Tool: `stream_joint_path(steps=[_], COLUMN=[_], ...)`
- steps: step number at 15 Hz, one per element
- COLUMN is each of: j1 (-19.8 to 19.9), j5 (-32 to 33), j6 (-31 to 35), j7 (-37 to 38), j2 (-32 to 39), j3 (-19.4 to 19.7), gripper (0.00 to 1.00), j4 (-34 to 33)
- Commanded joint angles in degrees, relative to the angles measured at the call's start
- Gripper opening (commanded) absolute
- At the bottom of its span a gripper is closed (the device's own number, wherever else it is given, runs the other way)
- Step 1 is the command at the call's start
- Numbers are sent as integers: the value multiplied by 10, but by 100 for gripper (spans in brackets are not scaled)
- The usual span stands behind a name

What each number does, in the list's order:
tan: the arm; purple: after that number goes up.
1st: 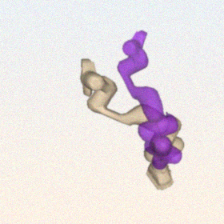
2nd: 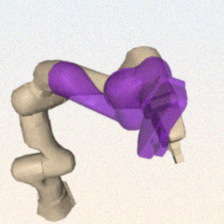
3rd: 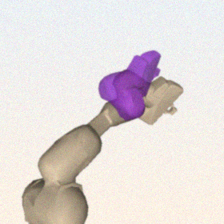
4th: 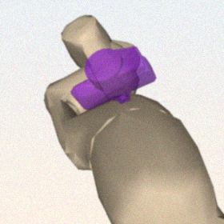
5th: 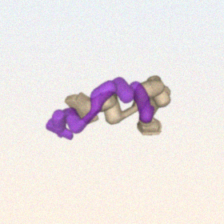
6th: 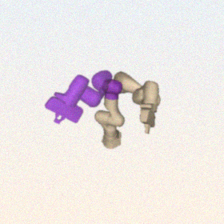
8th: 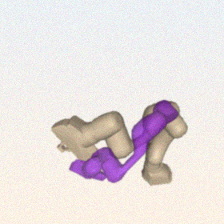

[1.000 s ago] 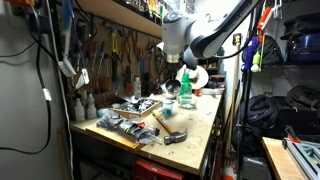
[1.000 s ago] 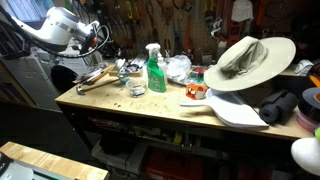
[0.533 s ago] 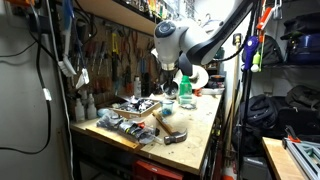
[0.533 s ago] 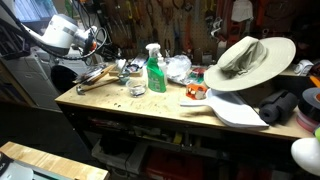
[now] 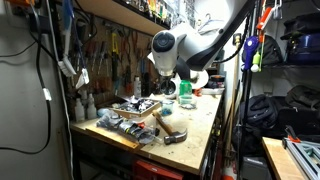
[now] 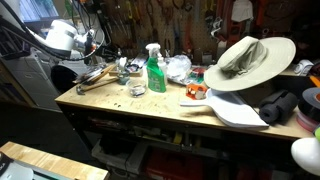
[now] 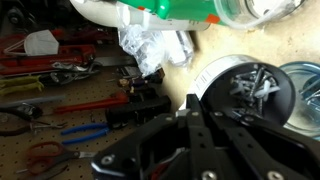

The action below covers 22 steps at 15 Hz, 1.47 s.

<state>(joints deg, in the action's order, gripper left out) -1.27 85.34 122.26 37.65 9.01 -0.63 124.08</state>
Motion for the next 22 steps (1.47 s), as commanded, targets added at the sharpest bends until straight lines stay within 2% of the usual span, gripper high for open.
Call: stream_joint_path(steps=[1,2,3,11,12,22], j1=[-12,-13,-4,-8,-8,-35], j5=[27,24,8,8,8,43], j6=[-52,-59,-37,-49,-49,-171], j7=[27,26,8,12,12,16], j2=[9,7,8,11,11,36], j3=[-9,-12,-10,-14,-14,-32], gripper=[1,1,3,3,1,1], j4=[11,16,3,6,6,-3])
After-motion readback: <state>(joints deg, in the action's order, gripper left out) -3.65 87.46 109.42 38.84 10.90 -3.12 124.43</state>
